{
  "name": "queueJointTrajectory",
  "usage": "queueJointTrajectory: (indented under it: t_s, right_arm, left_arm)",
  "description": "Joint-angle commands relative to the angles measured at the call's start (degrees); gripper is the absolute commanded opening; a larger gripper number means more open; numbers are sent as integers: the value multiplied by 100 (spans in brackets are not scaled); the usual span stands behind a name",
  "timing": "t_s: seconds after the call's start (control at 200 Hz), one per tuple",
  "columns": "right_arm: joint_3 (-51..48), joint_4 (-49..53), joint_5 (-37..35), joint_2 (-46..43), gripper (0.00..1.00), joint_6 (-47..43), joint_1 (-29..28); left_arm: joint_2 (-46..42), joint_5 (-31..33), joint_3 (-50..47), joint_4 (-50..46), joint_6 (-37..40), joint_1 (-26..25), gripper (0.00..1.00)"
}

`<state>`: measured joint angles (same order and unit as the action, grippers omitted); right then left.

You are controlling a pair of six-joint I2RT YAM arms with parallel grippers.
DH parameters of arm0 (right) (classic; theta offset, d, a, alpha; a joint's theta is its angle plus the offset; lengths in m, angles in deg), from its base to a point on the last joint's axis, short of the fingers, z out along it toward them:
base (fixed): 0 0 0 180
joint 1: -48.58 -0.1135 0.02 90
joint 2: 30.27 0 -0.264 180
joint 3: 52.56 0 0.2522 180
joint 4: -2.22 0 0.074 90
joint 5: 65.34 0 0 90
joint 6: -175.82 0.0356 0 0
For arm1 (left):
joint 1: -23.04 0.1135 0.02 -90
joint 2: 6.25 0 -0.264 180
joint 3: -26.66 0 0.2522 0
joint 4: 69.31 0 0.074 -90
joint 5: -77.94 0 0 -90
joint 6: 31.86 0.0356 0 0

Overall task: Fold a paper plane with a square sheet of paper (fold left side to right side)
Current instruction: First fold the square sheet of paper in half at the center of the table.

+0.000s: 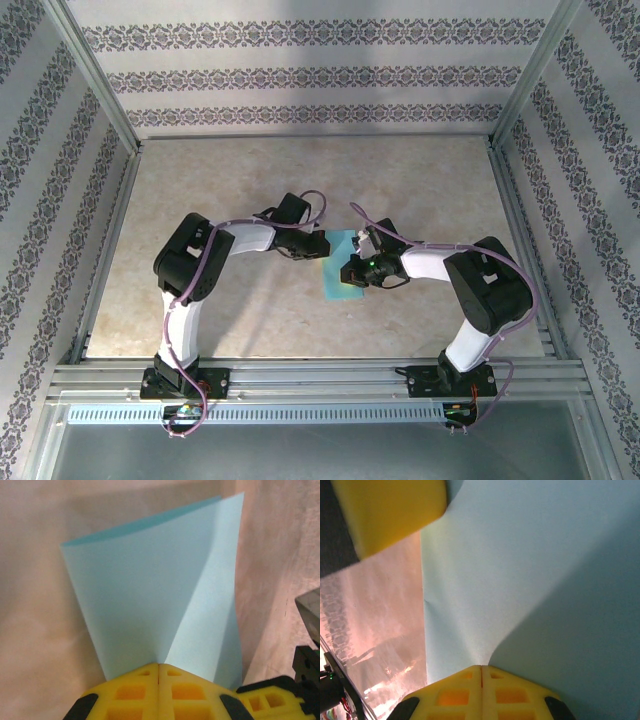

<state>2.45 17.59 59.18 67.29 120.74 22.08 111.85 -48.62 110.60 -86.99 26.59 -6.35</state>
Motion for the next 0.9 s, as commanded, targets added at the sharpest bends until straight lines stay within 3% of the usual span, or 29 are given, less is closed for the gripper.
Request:
queueJointTrajectory:
  t_s: [0.0, 0.565, 0.899]
  right_arm:
    - [-188, 824, -437, 246, 0, -117, -49]
    - [-267, 728, -447, 202, 0, -26, -48]
    - [-311, 475, -394, 158, 0, 195, -66]
  left_arm:
    - [297, 830, 297, -170, 317, 394, 0]
    - [824, 1046, 1306, -559, 502, 643, 0]
    - [387, 1086, 1218, -572, 623, 660, 0]
